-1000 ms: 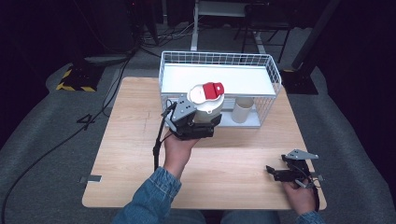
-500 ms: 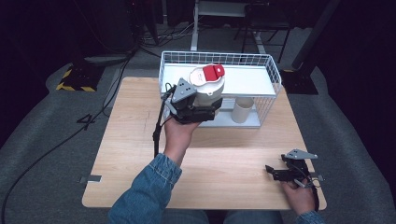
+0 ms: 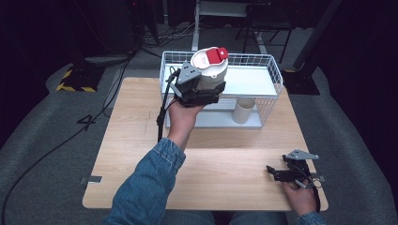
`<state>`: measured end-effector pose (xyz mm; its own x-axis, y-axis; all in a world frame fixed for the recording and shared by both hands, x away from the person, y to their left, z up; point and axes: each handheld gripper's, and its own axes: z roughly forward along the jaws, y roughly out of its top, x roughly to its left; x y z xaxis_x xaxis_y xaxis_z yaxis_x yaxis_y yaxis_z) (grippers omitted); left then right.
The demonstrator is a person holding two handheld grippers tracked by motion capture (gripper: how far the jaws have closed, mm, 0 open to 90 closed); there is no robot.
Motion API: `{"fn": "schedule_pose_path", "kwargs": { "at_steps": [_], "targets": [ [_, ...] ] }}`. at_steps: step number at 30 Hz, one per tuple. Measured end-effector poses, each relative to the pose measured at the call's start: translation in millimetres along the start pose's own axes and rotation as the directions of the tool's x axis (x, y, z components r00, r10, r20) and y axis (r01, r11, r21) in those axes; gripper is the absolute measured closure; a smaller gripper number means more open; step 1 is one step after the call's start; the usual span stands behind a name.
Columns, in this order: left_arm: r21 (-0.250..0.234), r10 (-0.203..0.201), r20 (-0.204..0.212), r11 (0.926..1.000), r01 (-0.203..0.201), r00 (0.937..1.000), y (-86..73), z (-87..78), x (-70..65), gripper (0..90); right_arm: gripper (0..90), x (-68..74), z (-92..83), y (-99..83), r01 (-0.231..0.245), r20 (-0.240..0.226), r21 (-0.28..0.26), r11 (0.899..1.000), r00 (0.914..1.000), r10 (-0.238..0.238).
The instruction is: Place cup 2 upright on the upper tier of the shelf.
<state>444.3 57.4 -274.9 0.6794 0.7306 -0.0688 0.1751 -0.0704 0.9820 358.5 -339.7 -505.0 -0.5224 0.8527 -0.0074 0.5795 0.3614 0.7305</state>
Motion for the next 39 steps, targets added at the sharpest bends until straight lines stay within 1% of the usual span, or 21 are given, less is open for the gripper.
{"fn": "schedule_pose_path", "kwargs": {
  "at_steps": [9, 12, 14, 16, 17, 20, 21, 23, 24, 28, 32, 33, 35, 37, 39],
  "targets": [
    [0.004, 0.003, -0.016, 1.0, -0.003, 0.9999, 8.8, 24.4, 9.5, 12.4, 11.4, 0.5, 0.5, 0.5, -0.005, 0.004, 0.001, 1.0, 1.0, 0.005],
    [-0.006, -0.011, -0.021, 0.9999, 0.011, 0.9997, 9.1, 33.1, 14.4, 12.4, 11.4, 0.6, 0.7, 0.7, -0.006, 0.005, 0.001, 1.0, 1.0, 0.006],
    [-0.013, -0.031, -0.03, 0.9995, 0.03, 0.9991, 9.4, 42.8, 20.1, 12.3, 11.4, 0.6, 0.9, 0.8, -0.004, 0.006, 0.0, 1.0, 1.0, 0.004],
    [-0.01, -0.031, -0.04, 0.9995, 0.03, 0.9987, 10.1, 48.9, 22.8, 12.3, 11.4, 0.6, 1.0, 0.8, -0.004, 0.006, 0.0, 1.0, 1.0, 0.004],
    [-0.013, -0.039, -0.047, 0.9992, 0.038, 0.9981, 10.5, 52.6, 23.2, 12.3, 11.4, 0.6, 1.1, 0.9, -0.004, 0.007, -0.001, 1.0, 1.0, 0.004],
    [-0.011, -0.034, -0.057, 0.9994, 0.034, 0.9978, 12.5, 61.9, 25.3, 12.3, 11.4, 0.7, 1.2, 0.9, -0.005, 0.008, -0.002, 1.0, 1.0, 0.005],
    [-0.02, -0.043, -0.054, 0.9989, 0.042, 0.9976, 12.6, 65.8, 25.9, 12.3, 11.4, 0.7, 1.1, 0.9, -0.004, 0.007, -0.001, 1.0, 1.0, 0.004],
    [-0.016, -0.046, -0.058, 0.9989, 0.045, 0.9973, 13.1, 70.3, 27.4, 12.3, 11.4, 0.8, 1.1, 1.0, -0.007, 0.007, -0.002, 1.0, 1.0, 0.007],
    [-0.009, -0.052, -0.065, 0.9986, 0.052, 0.9965, 13.2, 76.4, 28.2, 12.3, 11.3, 0.9, 1.2, 1.0, -0.007, 0.007, -0.002, 1.0, 1.0, 0.007],
    [0.027, -0.034, -0.088, 0.999, 0.037, 0.9956, 12.2, 87.0, 29.5, 12.3, 11.4, 0.6, 1.3, 1.0, -0.003, 0.009, -0.005, 1.0, 1.0, 0.004],
    [0.034, -0.057, -0.091, 0.9976, 0.06, 0.9942, 9.3, 94.8, 32.0, 12.3, 11.4, 0.8, 1.2, 1.0, -0.007, 0.008, -0.003, 1.0, 0.9999, 0.007],
    [0.04, -0.065, -0.091, 0.9968, 0.069, 0.9937, 8.6, 96.5, 32.6, 12.4, 11.4, 0.8, 1.1, 1.0, -0.007, 0.007, -0.002, 1.0, 0.9999, 0.007],
    [0.051, -0.066, -0.101, 0.9961, 0.072, 0.9926, 7.1, 100.3, 33.6, 12.4, 11.4, 0.9, 1.2, 1.0, -0.008, 0.008, -0.003, 1.0, 0.9999, 0.008],
    [0.073, -0.071, -0.109, 0.9941, 0.08, 0.9915, 5.7, 104.2, 34.0, 12.4, 11.4, 0.9, 1.2, 1.0, -0.008, 0.008, -0.003, 1.0, 0.9999, 0.008],
    [0.077, -0.083, -0.104, 0.9928, 0.091, 0.9911, 4.6, 106.3, 34.6, 12.4, 11.4, 0.9, 1.2, 1.0, -0.008, 0.008, -0.003, 1.0, 0.9999, 0.008]
  ]
}}
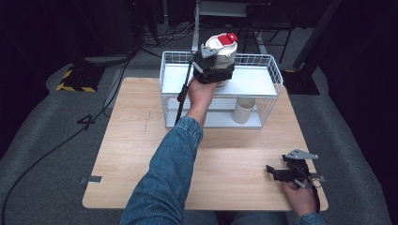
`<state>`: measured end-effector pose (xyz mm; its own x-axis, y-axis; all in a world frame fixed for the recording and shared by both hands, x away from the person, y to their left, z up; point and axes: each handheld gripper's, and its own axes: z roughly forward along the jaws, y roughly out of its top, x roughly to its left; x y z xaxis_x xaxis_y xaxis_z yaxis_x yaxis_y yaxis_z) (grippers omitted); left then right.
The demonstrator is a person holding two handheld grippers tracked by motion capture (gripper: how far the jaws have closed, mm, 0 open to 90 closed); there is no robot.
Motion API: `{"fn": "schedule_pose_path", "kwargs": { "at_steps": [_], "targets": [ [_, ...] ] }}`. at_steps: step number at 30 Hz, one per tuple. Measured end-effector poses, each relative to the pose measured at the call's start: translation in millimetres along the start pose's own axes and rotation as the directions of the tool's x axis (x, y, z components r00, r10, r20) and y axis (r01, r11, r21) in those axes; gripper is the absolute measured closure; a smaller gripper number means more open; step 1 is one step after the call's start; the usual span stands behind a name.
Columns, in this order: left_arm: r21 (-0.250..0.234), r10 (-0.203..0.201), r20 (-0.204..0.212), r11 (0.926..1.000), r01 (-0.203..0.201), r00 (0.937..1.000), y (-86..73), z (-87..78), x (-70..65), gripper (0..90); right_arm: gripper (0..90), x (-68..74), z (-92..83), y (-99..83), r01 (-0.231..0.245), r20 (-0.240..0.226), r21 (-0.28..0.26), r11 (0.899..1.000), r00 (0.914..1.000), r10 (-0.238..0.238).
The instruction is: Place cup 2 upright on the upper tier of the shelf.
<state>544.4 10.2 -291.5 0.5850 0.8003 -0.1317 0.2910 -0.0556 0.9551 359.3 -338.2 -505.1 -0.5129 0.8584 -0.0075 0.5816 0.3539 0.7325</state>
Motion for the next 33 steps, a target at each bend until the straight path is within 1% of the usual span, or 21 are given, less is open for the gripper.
{"fn": "schedule_pose_path", "kwargs": {
  "at_steps": [1, 3, 5, 9, 13, 16, 18, 19, 21, 23, 25, 33],
  "targets": [
    [0.001, -0.009, 0.008, 1.0, 0.009, 0.9999, -0.5, 1.0, 0.2, 12.4, 11.4, 0.0, 0.0, 0.0, 0.0, 0.0, 0.0, 1.0, 1.0, 0.0],
    [0.004, -0.016, 0.008, 0.9999, 0.016, 0.9998, -0.9, 2.2, 0.6, 12.4, 11.3, 0.0, 0.0, 0.0, 0.0, 0.0, 0.0, 1.0, 1.0, 0.0],
    [0.024, -0.016, 0.003, 0.9996, 0.016, 0.9999, -1.0, 4.0, 1.2, 12.4, 11.4, -0.1, -0.1, 0.0, 0.0, -0.001, 0.001, 1.0, 1.0, 0.0],
    [0.046, -0.006, -0.013, 0.9989, 0.007, 0.9999, -1.9, 7.0, 1.1, 12.4, 11.4, 0.0, 0.0, 0.0, 0.0, 0.0, 0.0, 1.0, 1.0, 0.0],
    [0.052, -0.006, -0.013, 0.9986, 0.006, 0.9999, -1.0, 8.1, 1.2, 12.4, 11.4, -0.1, 0.0, 0.0, 0.001, -0.001, 0.001, 1.0, 1.0, -0.001],
    [0.054, 0.011, -0.017, 0.9985, -0.01, 0.9998, -1.2, 9.1, -0.3, 12.4, 11.4, -0.1, 0.0, 0.0, 0.001, -0.001, 0.0, 1.0, 1.0, -0.001],
    [0.059, 0.04, -0.021, 0.9975, -0.038, 0.999, -1.6, 10.2, -2.6, 12.4, 11.4, 0.0, 0.0, 0.0, 0.001, -0.001, 0.0, 1.0, 1.0, -0.001],
    [0.067, 0.063, -0.027, 0.9959, -0.062, 0.9976, -1.7, 10.8, -5.0, 12.4, 11.4, 0.0, -0.1, 0.0, 0.001, -0.001, 0.0, 1.0, 1.0, -0.001],
    [0.068, 0.073, -0.037, 0.9952, -0.07, 0.9967, -1.7, 10.9, -6.9, 12.3, 11.4, 0.0, -0.1, 0.0, 0.002, -0.001, 0.0, 1.0, 1.0, -0.002],
    [0.063, 0.055, -0.029, 0.9966, -0.053, 0.998, -2.2, 10.9, -4.8, 12.3, 11.5, 0.0, -0.1, 0.0, 0.003, -0.001, 0.0, 1.0, 1.0, -0.003],
    [0.058, 0.067, -0.026, 0.9962, -0.065, 0.9974, -3.0, 10.8, -4.4, 12.3, 11.6, 0.0, -0.1, 0.0, 0.003, -0.001, 0.0, 1.0, 1.0, -0.003],
    [0.05, 0.066, -0.032, 0.9967, -0.065, 0.9973, -3.6, 11.3, -4.7, 11.9, 11.6, 0.0, -0.1, 0.0, 0.003, -0.002, 0.0, 1.0, 1.0, -0.003]
  ]
}}
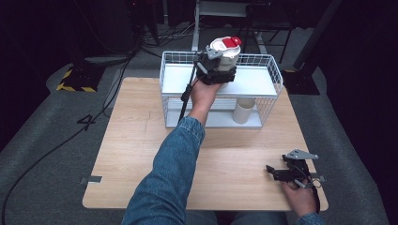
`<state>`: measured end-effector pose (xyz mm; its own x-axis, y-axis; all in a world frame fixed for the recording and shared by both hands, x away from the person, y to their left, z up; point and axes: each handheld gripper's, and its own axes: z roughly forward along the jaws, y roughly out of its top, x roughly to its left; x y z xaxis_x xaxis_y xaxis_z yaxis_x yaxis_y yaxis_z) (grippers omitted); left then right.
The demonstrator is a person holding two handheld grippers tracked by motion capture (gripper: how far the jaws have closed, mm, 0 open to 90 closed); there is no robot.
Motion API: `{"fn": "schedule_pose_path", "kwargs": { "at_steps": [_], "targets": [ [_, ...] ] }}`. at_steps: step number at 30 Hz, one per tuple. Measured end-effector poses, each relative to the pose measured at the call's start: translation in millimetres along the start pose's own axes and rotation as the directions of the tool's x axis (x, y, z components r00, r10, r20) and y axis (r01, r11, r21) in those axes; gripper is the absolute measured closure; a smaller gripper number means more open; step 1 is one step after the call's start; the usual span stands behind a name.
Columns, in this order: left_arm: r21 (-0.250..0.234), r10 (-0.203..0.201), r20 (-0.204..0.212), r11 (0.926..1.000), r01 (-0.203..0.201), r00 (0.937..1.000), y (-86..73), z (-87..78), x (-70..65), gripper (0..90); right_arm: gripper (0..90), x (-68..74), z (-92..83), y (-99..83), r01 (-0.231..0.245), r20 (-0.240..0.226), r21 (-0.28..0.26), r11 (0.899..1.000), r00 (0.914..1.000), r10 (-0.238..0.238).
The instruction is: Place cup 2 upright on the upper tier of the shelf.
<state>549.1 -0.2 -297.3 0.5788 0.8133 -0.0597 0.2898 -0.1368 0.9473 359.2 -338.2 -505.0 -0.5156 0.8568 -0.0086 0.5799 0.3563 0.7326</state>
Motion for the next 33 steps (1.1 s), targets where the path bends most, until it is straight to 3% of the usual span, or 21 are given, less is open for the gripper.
{"fn": "schedule_pose_path", "kwargs": {
  "at_steps": [4, 6, 8, 16, 24, 33],
  "targets": [
    [-0.014, 0.014, -0.016, 0.9998, -0.015, 0.9998, -0.4, 0.7, -0.4, 10.3, 11.6, 0.0, 0.0, 0.0, 0.0, 0.0, 0.0, 1.0, 1.0, 0.0],
    [-0.02, 0.015, -0.034, 0.9997, -0.016, 0.9993, 0.3, 0.3, -0.7, 4.5, 11.6, 0.0, 0.0, 0.0, 0.0, 0.0, 0.0, 1.0, 1.0, 0.0],
    [-0.022, 0.004, -0.026, 0.9997, -0.004, 0.9997, 0.9, -1.0, 0.2, 0.1, 11.6, 0.0, 0.0, 0.0, 0.0, 0.0, 0.0, 1.0, 1.0, 0.0],
    [-0.043, -0.003, 0.006, 0.9991, 0.004, 1.0, 3.7, -15.2, 0.4, 0.0, 11.6, 0.0, 0.0, 0.0, -0.001, 0.0, 0.0, 1.0, 1.0, 0.001],
    [-0.056, 0.047, 0.008, 0.9973, -0.047, 0.9989, 8.1, -44.2, -4.9, 0.0, 11.6, 0.0, 0.0, 0.0, -0.003, 0.0, 0.002, 1.0, 1.0, 0.003],
    [-0.087, 0.052, 0.021, 0.9949, -0.05, 0.9984, 7.6, -88.5, -8.6, 0.0, 11.6, -0.1, 0.0, 0.0, -0.003, 0.001, 0.001, 1.0, 1.0, 0.003]
  ]
}}
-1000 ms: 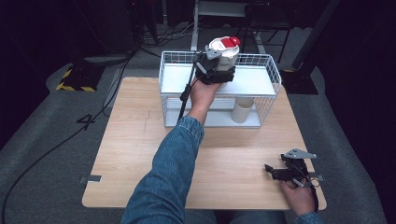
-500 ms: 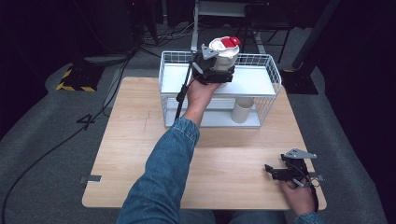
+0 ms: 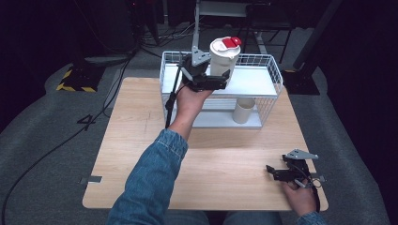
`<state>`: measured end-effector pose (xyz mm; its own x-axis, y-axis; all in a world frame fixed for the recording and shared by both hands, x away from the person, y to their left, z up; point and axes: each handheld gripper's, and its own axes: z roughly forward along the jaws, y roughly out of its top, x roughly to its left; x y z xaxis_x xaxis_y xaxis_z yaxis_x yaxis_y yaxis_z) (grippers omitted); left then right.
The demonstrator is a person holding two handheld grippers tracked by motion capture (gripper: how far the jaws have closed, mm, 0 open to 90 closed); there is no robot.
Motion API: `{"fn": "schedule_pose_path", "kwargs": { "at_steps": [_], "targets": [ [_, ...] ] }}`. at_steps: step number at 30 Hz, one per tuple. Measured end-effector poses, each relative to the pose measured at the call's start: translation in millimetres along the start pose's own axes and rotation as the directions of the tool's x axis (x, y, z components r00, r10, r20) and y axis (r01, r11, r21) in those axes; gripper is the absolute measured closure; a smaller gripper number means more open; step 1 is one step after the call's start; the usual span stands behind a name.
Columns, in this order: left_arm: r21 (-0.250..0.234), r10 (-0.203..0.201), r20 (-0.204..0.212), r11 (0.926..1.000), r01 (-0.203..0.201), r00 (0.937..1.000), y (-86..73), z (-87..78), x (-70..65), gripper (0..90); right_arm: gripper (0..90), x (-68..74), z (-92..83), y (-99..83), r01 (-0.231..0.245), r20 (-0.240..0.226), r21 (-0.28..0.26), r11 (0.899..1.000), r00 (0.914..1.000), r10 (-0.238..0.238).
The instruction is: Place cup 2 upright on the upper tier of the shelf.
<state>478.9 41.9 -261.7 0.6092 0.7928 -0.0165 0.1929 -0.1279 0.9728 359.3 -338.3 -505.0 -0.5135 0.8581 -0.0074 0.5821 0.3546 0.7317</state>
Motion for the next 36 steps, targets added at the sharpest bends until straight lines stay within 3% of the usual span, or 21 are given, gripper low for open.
{"fn": "schedule_pose_path", "kwargs": {
  "at_steps": [13, 19, 24, 32, 36],
  "targets": [
    [-0.023, 0.011, -0.001, 0.9997, -0.011, 0.9999, -10.9, -68.4, -1.1, 0.0, 11.7, -0.2, 0.0, 0.0, 0.002, 0.0, 0.001, 1.0, 1.0, -0.002],
    [-0.035, -0.007, -0.007, 0.9994, 0.006, 1.0, -22.8, -97.1, 3.1, 0.0, 11.6, -0.2, 0.0, 0.0, 0.002, 0.0, 0.001, 1.0, 1.0, -0.002],
    [-0.024, -0.001, -0.03, 0.9997, 0.0, 0.9996, -32.5, -112.1, 6.0, 0.0, 11.6, -0.5, 0.3, 0.3, 0.005, -0.003, 0.002, 1.0, 1.0, -0.005],
    [0.006, 0.004, -0.021, 1.0, -0.004, 0.9998, -50.8, -135.7, 6.8, 0.0, 11.6, -0.4, 0.2, 0.3, 0.005, -0.003, 0.002, 1.0, 1.0, -0.005],
    [0.029, 0.003, -0.026, 0.9996, -0.002, 0.9997, -67.2, -149.2, 8.5, 0.0, 11.6, -0.3, 0.3, 0.2, 0.005, -0.002, 0.001, 1.0, 1.0, -0.005]
  ]
}}
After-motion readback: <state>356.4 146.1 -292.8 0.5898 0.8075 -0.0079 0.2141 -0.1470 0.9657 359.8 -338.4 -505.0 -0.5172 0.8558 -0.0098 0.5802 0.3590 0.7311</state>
